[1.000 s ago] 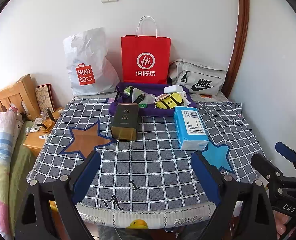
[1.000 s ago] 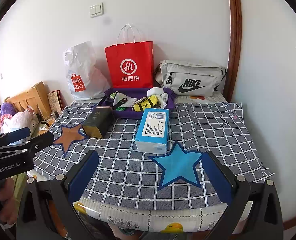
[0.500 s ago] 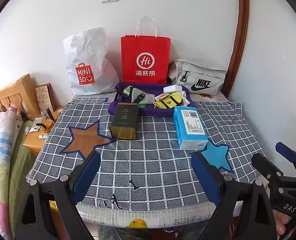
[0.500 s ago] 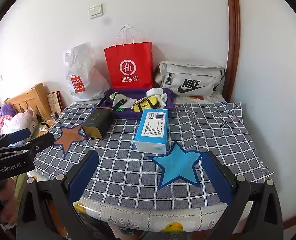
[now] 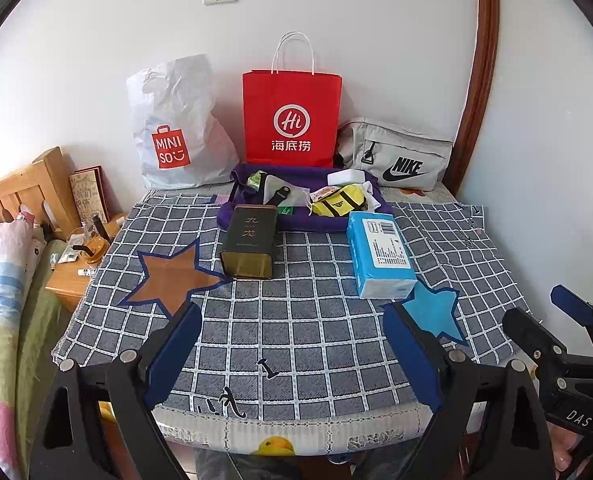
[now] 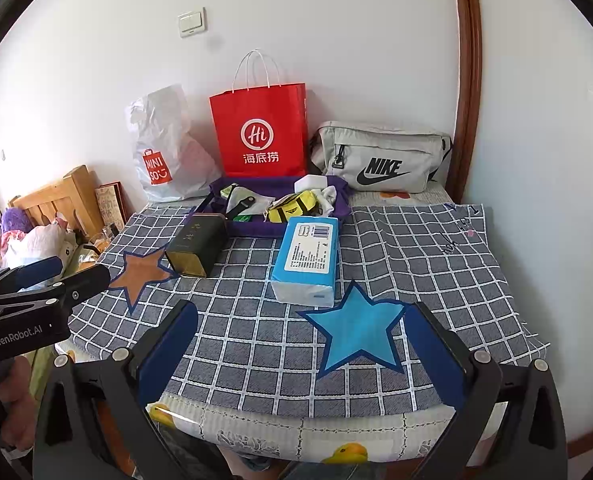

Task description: Organize soft objects

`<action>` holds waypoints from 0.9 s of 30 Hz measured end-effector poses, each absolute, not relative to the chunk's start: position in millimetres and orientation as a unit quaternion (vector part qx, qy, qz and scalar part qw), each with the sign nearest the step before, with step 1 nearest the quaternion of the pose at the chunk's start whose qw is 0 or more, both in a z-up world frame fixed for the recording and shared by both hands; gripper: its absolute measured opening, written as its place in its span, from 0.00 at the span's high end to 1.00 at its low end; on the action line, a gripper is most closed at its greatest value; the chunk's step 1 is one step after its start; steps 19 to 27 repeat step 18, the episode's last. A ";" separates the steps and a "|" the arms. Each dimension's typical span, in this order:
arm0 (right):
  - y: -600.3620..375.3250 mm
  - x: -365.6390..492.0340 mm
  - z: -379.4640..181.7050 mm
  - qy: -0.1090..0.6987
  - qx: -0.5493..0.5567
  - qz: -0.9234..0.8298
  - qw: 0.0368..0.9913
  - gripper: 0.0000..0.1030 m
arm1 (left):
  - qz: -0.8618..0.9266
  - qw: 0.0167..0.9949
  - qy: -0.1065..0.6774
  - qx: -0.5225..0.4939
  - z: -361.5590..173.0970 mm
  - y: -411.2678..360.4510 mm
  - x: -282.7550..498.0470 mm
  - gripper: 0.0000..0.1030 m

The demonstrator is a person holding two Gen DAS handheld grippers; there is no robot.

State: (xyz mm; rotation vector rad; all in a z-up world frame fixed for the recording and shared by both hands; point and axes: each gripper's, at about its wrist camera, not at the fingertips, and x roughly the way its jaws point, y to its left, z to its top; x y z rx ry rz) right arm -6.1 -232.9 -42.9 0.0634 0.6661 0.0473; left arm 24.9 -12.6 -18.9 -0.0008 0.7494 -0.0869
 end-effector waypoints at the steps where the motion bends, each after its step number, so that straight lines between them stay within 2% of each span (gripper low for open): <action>1: -232.6 -6.2 -43.0 0.327 0.031 0.023 0.944 0.01 | -0.043 0.930 0.366 0.000 -19.2 -13.0 24.4 0.10; 27: -229.8 -9.2 -42.6 0.322 0.029 0.026 0.946 0.01 | -0.041 0.931 0.362 -0.004 -20.0 -13.1 22.4 0.10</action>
